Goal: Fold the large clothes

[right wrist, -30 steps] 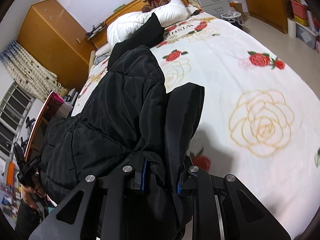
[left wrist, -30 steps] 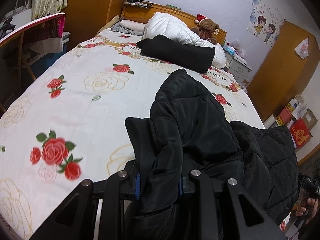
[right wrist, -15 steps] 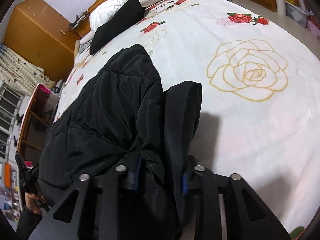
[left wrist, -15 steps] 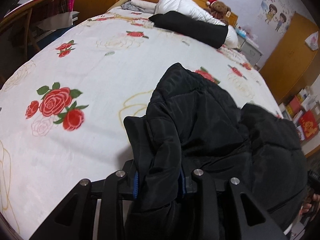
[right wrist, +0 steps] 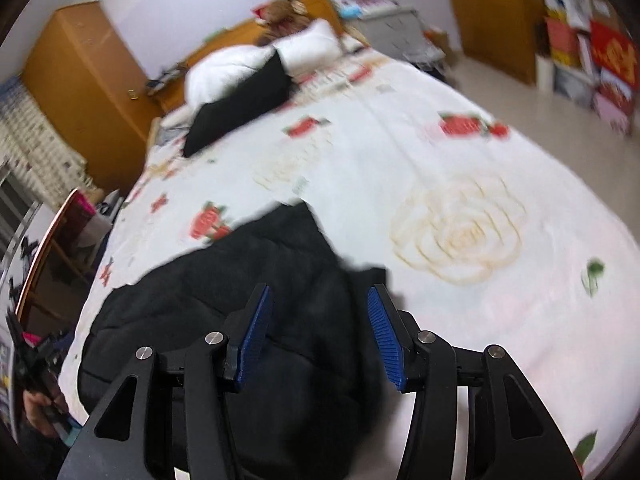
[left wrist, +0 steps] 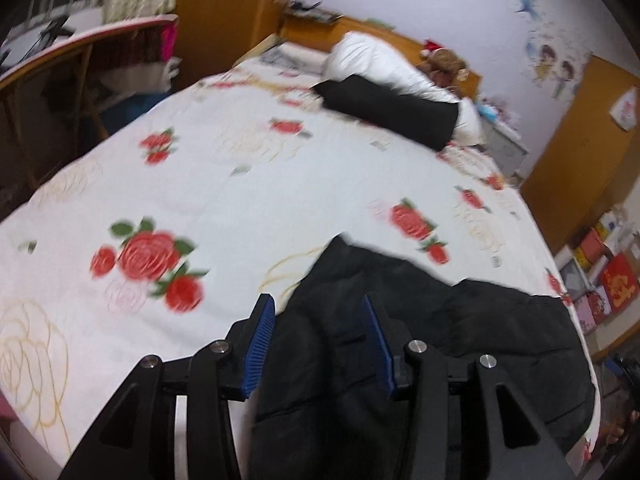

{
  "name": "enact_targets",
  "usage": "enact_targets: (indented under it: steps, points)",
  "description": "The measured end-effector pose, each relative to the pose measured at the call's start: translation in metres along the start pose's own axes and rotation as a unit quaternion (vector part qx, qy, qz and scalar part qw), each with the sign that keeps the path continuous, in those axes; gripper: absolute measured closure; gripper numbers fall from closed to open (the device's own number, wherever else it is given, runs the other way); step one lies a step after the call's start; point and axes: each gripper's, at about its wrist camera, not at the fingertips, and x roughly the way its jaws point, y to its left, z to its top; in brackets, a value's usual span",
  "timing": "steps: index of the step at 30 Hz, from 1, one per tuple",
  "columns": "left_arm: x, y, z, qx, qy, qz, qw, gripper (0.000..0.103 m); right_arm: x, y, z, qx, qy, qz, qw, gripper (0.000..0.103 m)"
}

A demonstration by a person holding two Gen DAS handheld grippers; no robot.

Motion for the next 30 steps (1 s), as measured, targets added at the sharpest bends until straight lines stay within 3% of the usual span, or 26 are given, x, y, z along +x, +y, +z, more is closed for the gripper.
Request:
enact_targets:
  steps: [4,7,12,14,17,30]
  points:
    - [0.013,-0.041,0.004,0.055,-0.002,-0.018,0.9983,0.056,0.02,0.042,0.003,-0.063,-0.003,0.014,0.998,0.052]
    - [0.04,-0.06,0.001,0.082,0.014,-0.012,0.9964,0.056,0.053,0.06,0.006,-0.1,0.012,0.008,0.995,0.052]
    - [0.092,-0.059,-0.009,0.089,0.054,0.018,0.9944,0.055,0.11,0.046,0.003,-0.111,0.039,-0.044,0.992,0.052]
    - [0.103,-0.054,-0.013,0.071,0.061,0.004,0.9956,0.055,0.134,0.025,-0.005,-0.074,0.072,-0.049,0.993,0.052]
    - [0.11,-0.059,-0.018,0.079,0.055,0.004,0.9953,0.055,0.142,0.008,-0.011,-0.045,0.076,-0.045,0.995,0.053]
    - [0.118,-0.059,-0.025,0.081,0.051,0.011,0.9953,0.055,0.149,0.012,-0.016,-0.057,0.074,-0.066,0.993,0.053]
